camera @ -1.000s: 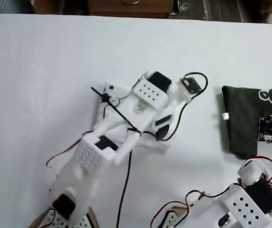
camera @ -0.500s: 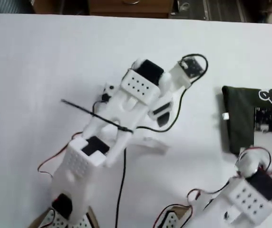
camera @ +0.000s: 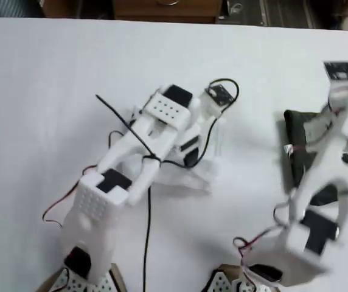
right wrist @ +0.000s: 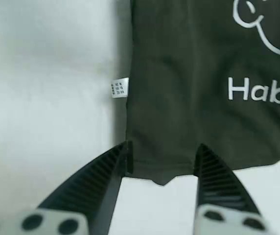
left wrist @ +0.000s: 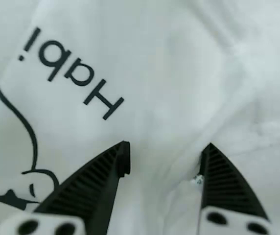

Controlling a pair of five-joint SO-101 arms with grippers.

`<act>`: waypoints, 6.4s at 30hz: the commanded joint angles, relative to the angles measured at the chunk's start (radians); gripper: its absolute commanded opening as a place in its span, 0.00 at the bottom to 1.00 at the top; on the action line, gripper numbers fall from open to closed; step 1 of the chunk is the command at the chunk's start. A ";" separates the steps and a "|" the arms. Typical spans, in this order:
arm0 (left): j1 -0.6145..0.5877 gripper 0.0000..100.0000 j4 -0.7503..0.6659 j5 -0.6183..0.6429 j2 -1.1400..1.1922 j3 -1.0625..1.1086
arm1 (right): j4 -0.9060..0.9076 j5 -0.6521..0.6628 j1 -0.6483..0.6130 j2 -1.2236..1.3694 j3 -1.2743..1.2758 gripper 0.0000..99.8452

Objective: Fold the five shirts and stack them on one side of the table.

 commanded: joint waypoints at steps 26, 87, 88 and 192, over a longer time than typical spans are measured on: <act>-0.235 0.25 0.035 0.000 -0.063 -0.067 | 0.094 0.048 -0.182 0.469 -0.542 0.21; -0.703 0.25 0.239 0.115 0.117 -0.667 | -0.197 0.387 -0.814 0.750 -0.647 0.21; -0.684 0.25 0.239 0.103 0.117 -0.654 | -0.196 0.387 -0.811 0.771 -0.674 0.21; -0.615 0.25 0.242 0.095 0.115 -0.639 | 0.117 0.236 -0.483 0.984 -0.878 0.33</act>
